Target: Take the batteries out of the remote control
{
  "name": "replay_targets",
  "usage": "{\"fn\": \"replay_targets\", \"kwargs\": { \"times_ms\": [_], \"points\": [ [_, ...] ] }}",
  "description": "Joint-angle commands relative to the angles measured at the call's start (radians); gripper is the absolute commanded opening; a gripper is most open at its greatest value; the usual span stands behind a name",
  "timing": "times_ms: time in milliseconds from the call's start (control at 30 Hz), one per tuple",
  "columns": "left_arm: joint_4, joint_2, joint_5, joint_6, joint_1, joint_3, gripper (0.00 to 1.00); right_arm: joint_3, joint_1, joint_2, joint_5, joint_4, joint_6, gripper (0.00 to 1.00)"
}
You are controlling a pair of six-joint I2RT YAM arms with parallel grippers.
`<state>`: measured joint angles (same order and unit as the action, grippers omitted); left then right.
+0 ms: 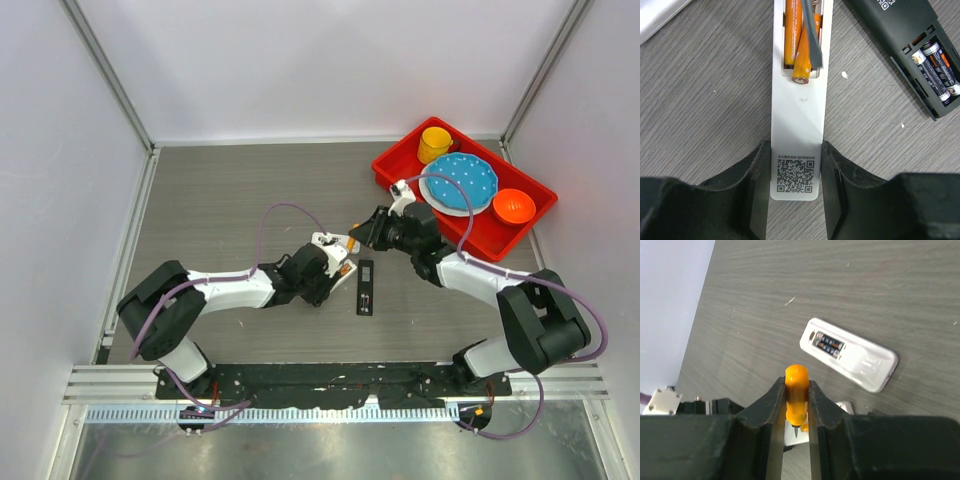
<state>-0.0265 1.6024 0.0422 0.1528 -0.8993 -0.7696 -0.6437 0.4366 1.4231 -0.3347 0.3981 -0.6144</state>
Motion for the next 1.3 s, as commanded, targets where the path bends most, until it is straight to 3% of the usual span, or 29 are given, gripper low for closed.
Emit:
{"fn": "replay_targets", "kwargs": {
  "times_ms": [0,600,1267],
  "points": [
    [-0.006,0.037,0.002,0.010,-0.001,-0.010,0.00,-0.065,0.001,0.016,0.095,0.028,0.039,0.01],
    [-0.010,0.042,-0.002,0.005,-0.001,-0.014,0.00,-0.039,-0.027,0.066,0.191,0.002,0.123,0.01],
    [-0.013,0.051,-0.002,0.004,-0.001,-0.022,0.00,-0.004,-0.010,0.057,0.005,0.030,0.030,0.01]
  ]
}}
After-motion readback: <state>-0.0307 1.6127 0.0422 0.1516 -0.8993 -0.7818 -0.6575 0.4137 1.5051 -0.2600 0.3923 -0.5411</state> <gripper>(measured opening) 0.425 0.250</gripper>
